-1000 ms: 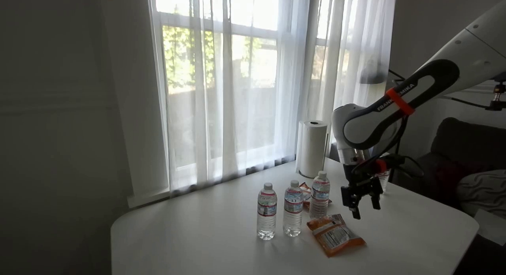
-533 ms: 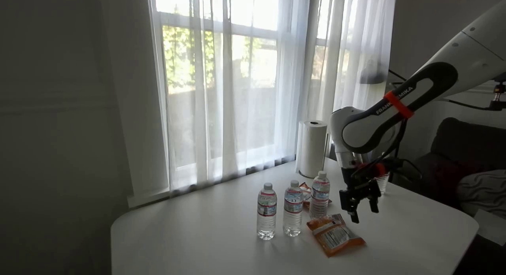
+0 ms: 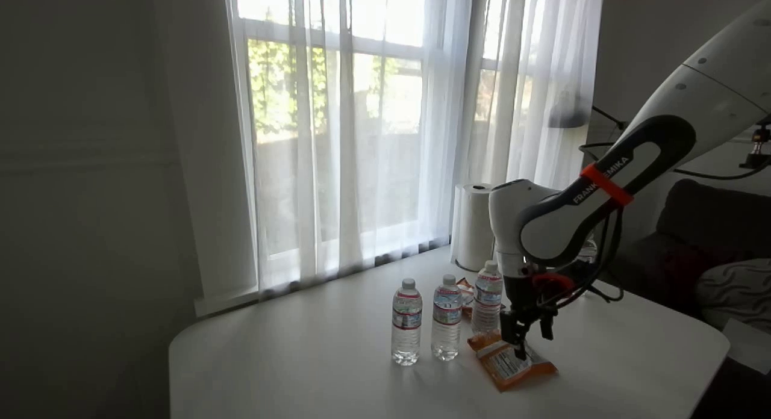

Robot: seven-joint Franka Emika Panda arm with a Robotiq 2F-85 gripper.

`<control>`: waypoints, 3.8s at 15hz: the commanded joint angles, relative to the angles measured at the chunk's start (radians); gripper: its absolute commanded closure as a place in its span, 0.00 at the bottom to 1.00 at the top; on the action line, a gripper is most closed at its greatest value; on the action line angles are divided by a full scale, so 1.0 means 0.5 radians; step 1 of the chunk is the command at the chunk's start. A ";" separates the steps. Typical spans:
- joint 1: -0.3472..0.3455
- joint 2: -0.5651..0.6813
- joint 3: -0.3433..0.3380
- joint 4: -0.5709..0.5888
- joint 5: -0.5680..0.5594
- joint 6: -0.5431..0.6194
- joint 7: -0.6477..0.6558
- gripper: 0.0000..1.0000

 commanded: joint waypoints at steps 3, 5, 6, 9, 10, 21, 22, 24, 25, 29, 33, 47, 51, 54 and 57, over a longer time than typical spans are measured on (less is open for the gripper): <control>0.051 0.043 -0.021 -0.098 -0.206 0.300 0.144 0.00; 0.049 0.073 -0.021 -0.108 -0.212 0.366 0.129 0.00; 0.049 0.088 -0.025 -0.110 -0.217 0.390 0.127 0.00; 0.044 0.129 -0.037 -0.109 -0.218 0.463 0.100 0.00; 0.045 0.139 -0.043 -0.107 -0.219 0.479 0.098 0.04; 0.053 0.160 -0.096 -0.096 -0.265 0.471 0.113 0.87; 0.048 0.156 -0.097 -0.097 -0.260 0.464 0.102 0.95; 0.044 0.135 -0.103 -0.102 -0.259 0.441 0.095 1.00; 0.042 0.114 -0.104 -0.108 -0.254 0.416 0.091 1.00; 0.041 0.003 -0.138 -0.136 -0.327 0.256 0.123 1.00; 0.007 -0.103 -0.178 -0.133 -0.459 -0.008 0.137 1.00; -0.365 -0.173 -0.381 -0.074 -0.445 0.089 0.112 1.00; -0.422 -0.152 -0.427 -0.051 -0.469 0.146 0.104 1.00; -0.419 -0.130 -0.423 -0.041 -0.459 0.122 0.105 0.99; -0.418 -0.130 -0.423 -0.041 -0.459 0.122 0.105 0.99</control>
